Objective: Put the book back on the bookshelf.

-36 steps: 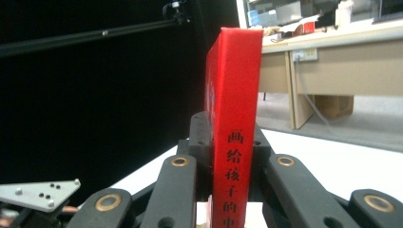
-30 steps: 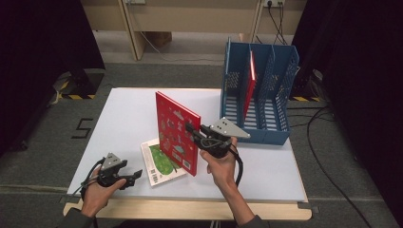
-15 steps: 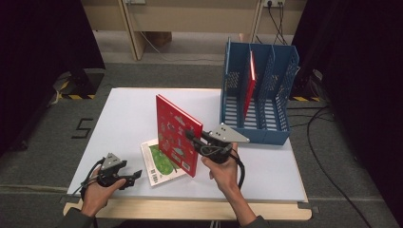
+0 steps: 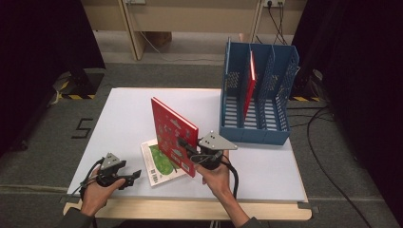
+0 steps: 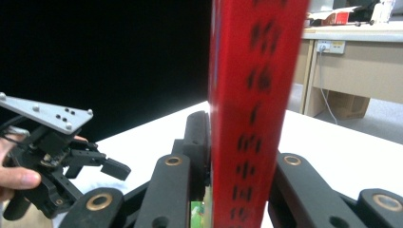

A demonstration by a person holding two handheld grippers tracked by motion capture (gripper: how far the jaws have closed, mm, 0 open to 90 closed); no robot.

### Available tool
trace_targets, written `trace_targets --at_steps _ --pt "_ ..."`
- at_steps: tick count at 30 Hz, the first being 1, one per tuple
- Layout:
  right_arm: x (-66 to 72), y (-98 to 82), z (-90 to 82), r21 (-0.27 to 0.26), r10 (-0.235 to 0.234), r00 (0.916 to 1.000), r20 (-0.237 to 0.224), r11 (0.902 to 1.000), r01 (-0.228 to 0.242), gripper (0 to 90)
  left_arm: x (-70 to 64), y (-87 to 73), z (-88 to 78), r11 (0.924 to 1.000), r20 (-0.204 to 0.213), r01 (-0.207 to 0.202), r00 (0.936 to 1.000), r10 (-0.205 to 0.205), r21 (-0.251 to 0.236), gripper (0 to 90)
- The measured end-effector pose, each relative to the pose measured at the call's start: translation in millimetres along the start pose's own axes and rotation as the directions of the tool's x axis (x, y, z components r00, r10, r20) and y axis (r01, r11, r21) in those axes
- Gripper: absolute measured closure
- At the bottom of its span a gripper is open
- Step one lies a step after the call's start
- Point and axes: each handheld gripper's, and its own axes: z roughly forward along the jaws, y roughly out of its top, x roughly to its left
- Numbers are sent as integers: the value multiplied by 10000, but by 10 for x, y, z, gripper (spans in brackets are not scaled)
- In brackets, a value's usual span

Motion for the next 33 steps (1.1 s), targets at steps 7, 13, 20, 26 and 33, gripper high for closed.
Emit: trace_targets --at_steps 7,13,20,26,33 --pt "9 -191 120 330 -94 9999 83 9994 92 754 3 -2 2 10000 -8 -34 10000 34 35 228" --pt "15 -283 184 298 -173 9997 188 9994 167 747 2 -5 7 9999 -14 -88 10000 89 147 229" --pt "14 -357 245 378 -105 9999 136 9992 100 750 1 -6 7 9998 1 -104 9999 104 151 229" --pt "14 -376 276 273 -88 9999 148 9996 84 753 1 -9 11 9998 10 -106 9999 106 180 230" --pt "32 -395 295 270 -156 9998 115 9995 153 760 1 -8 12 9998 -4 -99 10000 99 180 231"
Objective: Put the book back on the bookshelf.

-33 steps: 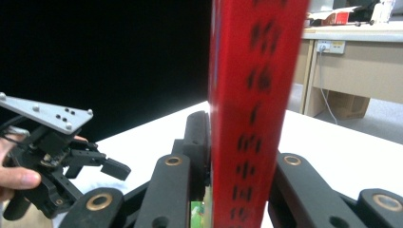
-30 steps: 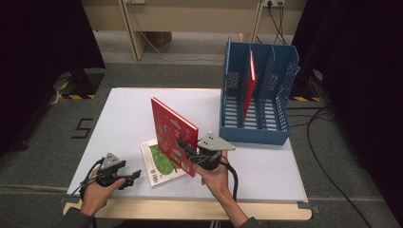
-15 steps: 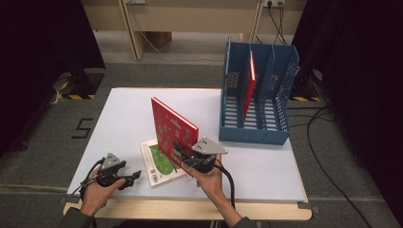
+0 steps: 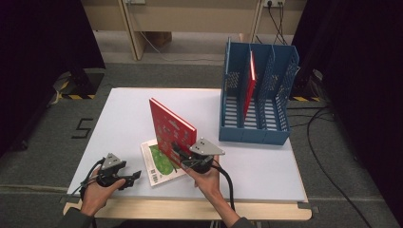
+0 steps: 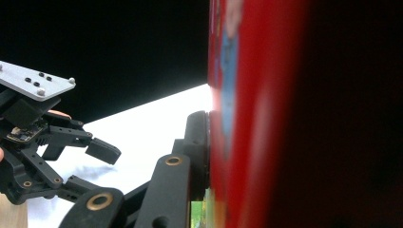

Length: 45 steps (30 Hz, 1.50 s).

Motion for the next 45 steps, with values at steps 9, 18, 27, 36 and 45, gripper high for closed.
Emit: trace_targets --at_steps 9,18,27,36,45 --pt "-34 36 4 17 -74 9999 -144 10000 74 789 13 2 -4 10000 -10 -38 10000 38 10 233" --pt "-69 144 -63 -44 -163 9997 -179 9999 162 793 19 -1 -4 10000 17 -16 10000 16 29 235" --pt "-187 283 -264 -458 54 9998 195 9989 -45 794 26 -1 -1 10000 9 44 10000 -44 -3 234" --pt "-327 456 -566 -943 -80 9961 877 9954 163 794 46 -3 -8 9999 -56 85 9999 -85 -63 234" --pt "-478 538 -996 -1253 44 9882 1529 9920 150 794 62 2 9 9999 -86 97 9999 -96 66 234"
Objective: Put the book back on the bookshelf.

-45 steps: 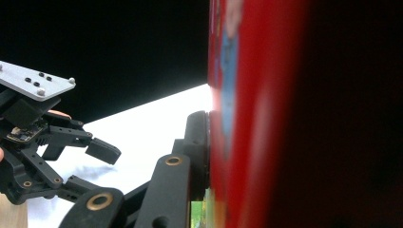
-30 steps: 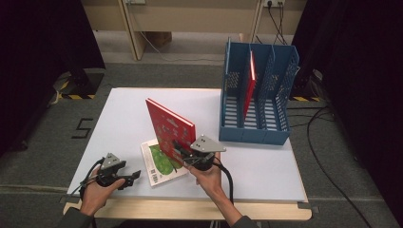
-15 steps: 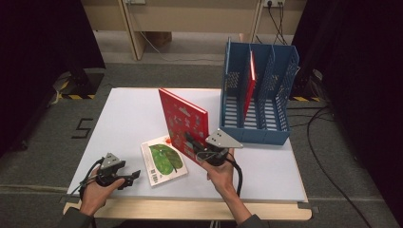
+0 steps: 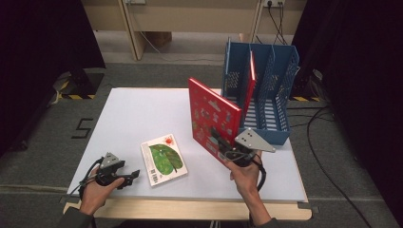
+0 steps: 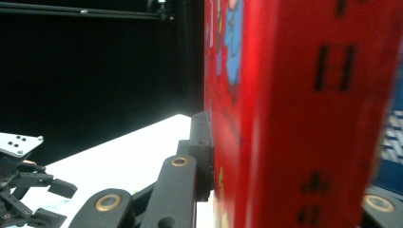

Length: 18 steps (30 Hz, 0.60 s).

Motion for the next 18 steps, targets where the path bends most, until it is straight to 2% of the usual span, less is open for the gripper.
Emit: trace_targets --at_steps 12,18 --pt "-326 98 -535 -509 433 9946 945 9980 -386 793 58 4 9 9999 -206 135 9997 -136 -24 234" --pt "-444 164 -819 -713 369 9874 1541 9971 -261 793 67 6 8 9999 -239 164 9996 -165 -28 234"
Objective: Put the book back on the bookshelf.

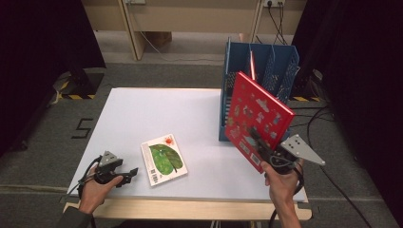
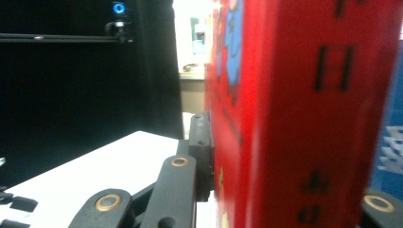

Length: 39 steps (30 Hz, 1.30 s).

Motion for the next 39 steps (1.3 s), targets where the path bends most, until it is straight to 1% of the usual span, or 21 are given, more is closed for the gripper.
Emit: trace_targets --at_steps 2,4,6,8,11,14,16,19,22,25,29,30,32,33,34,36,38,39 --pt "-56 43 -80 25 36 9995 304 10000 -37 793 0 2 1 10000 9 1 10000 -1 2 234" --pt "-128 80 -146 -69 1 9986 537 10000 3 793 1 1 -1 10000 -7 -14 10000 14 1 234" --pt "-198 113 -194 -199 34 9966 818 9998 -17 793 4 2 0 10000 -11 2 10000 -2 6 234" --pt "-272 146 -237 -161 29 9938 1111 9999 -11 793 3 4 4 10000 14 2 10000 -2 -9 234" --pt "-391 179 -245 -204 -27 9884 1518 9998 59 793 -3 5 8 10000 24 38 10000 -38 -24 234" --pt "-492 207 -198 -124 -115 9812 1925 9998 142 793 -1 8 11 10000 15 -2 10000 2 -15 234" --pt "-548 216 -137 -139 -91 9761 2171 9998 124 793 -3 8 14 10000 44 42 10000 -42 -23 233" --pt "-622 217 -4 -191 17 9718 2357 9998 29 793 -5 9 15 10000 49 40 10000 -40 -19 233" --pt "-662 222 164 -69 -109 9631 2688 9999 132 793 -5 9 14 10000 65 37 10000 -37 -26 233" --pt "-699 228 308 36 -49 9597 2809 10000 41 792 -7 8 12 10000 76 25 10000 -25 -39 233" --pt "-776 239 510 100 50 9482 3177 9999 -86 792 -12 8 13 10000 116 -22 9999 22 10 233" --pt "-802 242 564 85 89 9466 3224 9999 -123 792 -13 9 14 10000 124 -27 9999 26 13 233" --pt "-848 245 667 145 178 9388 3441 9996 -243 792 -14 8 16 10000 149 -31 9999 31 -13 233" --pt "-878 244 721 119 152 9365 3504 9997 -207 792 -15 6 18 10000 144 -9 9999 10 -65 233" --pt "-907 247 770 184 80 9321 3621 9997 -157 793 -15 6 17 10000 140 -5 9999 6 -50 233" --pt "-960 255 890 161 189 9247 3803 9995 -271 792 -17 7 19 10000 160 6 9999 -5 -80 233" --pt "-1002 261 974 250 115 9213 3888 9994 -230 792 -18 9 13 10000 152 -21 9999 21 -38 233" --pt "-1015 260 1024 249 193 9189 3941 9992 -317 792 -18 9 12 10000 158 -17 9999 18 -43 233"
